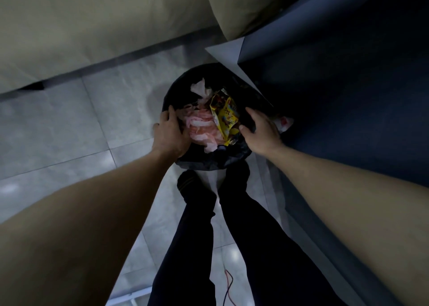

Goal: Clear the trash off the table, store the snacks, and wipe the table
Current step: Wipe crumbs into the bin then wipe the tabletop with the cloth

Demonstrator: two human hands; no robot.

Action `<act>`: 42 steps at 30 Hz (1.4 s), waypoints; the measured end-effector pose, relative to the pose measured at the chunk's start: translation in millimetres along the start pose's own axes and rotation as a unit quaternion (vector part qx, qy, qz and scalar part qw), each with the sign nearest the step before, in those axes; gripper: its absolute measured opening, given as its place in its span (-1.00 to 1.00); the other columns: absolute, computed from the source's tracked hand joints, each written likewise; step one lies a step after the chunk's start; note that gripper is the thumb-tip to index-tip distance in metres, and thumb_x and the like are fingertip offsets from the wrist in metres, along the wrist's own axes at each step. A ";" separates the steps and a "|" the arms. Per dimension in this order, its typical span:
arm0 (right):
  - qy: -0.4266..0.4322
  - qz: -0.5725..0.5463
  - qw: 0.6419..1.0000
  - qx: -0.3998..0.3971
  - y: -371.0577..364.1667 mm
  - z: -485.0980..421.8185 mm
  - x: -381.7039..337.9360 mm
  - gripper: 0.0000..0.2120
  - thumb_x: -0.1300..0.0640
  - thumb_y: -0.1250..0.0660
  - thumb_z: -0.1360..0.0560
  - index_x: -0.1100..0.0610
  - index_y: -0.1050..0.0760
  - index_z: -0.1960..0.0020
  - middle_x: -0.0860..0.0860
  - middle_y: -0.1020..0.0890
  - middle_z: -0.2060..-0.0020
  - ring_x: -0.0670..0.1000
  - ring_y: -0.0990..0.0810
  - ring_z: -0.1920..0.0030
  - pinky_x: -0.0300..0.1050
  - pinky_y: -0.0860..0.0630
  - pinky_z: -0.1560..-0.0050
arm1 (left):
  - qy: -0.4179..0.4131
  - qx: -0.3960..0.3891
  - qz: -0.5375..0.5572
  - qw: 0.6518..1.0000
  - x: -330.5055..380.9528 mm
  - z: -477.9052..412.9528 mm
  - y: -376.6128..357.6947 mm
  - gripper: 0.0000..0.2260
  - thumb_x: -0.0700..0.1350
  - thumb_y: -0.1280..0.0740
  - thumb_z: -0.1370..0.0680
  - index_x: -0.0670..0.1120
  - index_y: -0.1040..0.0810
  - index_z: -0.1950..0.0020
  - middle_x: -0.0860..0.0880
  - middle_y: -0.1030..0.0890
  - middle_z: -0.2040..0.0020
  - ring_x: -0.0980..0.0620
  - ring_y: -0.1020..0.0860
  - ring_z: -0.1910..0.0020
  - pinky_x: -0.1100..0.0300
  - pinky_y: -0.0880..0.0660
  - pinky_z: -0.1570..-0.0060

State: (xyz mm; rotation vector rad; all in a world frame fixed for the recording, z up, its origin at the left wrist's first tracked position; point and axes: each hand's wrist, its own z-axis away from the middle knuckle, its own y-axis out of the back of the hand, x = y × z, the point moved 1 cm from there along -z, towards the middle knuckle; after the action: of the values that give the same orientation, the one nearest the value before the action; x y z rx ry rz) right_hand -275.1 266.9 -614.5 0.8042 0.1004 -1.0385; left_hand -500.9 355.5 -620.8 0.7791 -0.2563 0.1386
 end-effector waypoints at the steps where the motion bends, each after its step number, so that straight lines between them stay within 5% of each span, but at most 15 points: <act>1: 0.000 0.000 1.000 0.004 -1.0 1.7 -1.3 -0.41 0.01 -0.31 -0.58 0.00 -0.22 -0.56 0.09 -0.26 -0.53 0.15 -0.25 -0.50 -0.03 -0.22 -0.47 | -0.006 0.007 -0.004 1.000 0.0 2.9 1.0 -0.31 0.05 -0.24 -0.60 -0.19 0.01 -0.60 -0.26 -0.24 -0.49 -0.42 -0.36 -0.28 -0.19 -0.33 -0.31; 5: 0.009 0.015 1.000 0.013 -6.5 15.1 -15.6 -0.39 0.05 -0.31 -0.58 -0.09 -0.18 -0.57 0.06 -0.19 -0.55 0.20 -0.17 -0.51 0.02 -0.19 -0.47 | 0.002 0.038 -0.026 0.999 -5.1 19.4 10.3 -0.32 -0.03 -0.21 -0.62 -0.23 0.06 -0.60 -0.25 -0.20 -0.51 -0.39 -0.29 -0.29 -0.16 -0.29 -0.32; 9: 0.036 0.048 0.998 0.016 -4.5 32.4 -40.3 -0.38 0.12 -0.31 -0.59 -0.08 -0.17 -0.58 0.07 -0.18 -0.56 0.20 -0.15 -0.50 -0.01 -0.15 -0.48 | 0.016 0.048 -0.045 0.998 -14.0 37.8 34.5 -0.15 -0.09 -0.40 -0.54 -0.19 0.12 -0.60 -0.20 -0.19 -0.50 -0.33 -0.24 -0.30 -0.12 -0.33 -0.34; 27: 0.189 0.131 0.962 0.150 92.5 157.7 -172.4 -0.31 0.41 -0.23 -0.44 0.06 -0.30 -0.53 0.11 -0.31 -0.50 0.21 -0.34 -0.32 -0.02 -0.28 -0.39 | -0.036 0.173 -0.100 0.979 3.2 170.7 221.2 -0.31 -0.22 -0.27 -0.54 -0.23 -0.01 -0.59 -0.21 -0.28 -0.39 -0.28 -0.28 -0.20 -0.02 -0.28 -0.29; 32: 0.219 0.144 0.947 0.187 132.4 206.3 -205.3 -0.33 0.41 -0.26 -0.40 0.11 -0.36 -0.49 0.15 -0.34 -0.48 0.24 -0.39 -0.27 0.00 -0.31 -0.36 | -0.049 0.194 -0.157 0.967 22.3 215.9 279.9 -0.36 -0.13 -0.32 -0.52 -0.22 -0.17 -0.54 -0.21 -0.37 -0.28 -0.24 -0.34 -0.15 0.00 -0.34 -0.18; 42: 0.238 0.158 0.929 0.233 203.9 306.9 -233.6 -0.42 0.38 -0.23 -0.52 0.17 -0.31 -0.52 0.11 -0.30 -0.50 0.17 -0.32 -0.34 0.00 -0.31 -0.36 | -0.091 0.241 -0.174 0.950 60.2 303.9 346.3 -0.81 -0.13 -0.27 -0.54 -0.10 -0.58 -0.12 -0.13 -0.45 -0.09 -0.17 -0.47 0.02 0.01 -0.43 0.07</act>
State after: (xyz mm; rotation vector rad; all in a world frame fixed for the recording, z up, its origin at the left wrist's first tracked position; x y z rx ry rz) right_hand -324.2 293.8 -181.8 1.4489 0.1327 -0.5432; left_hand -572.1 385.7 -162.7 1.3139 -0.2589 -0.2155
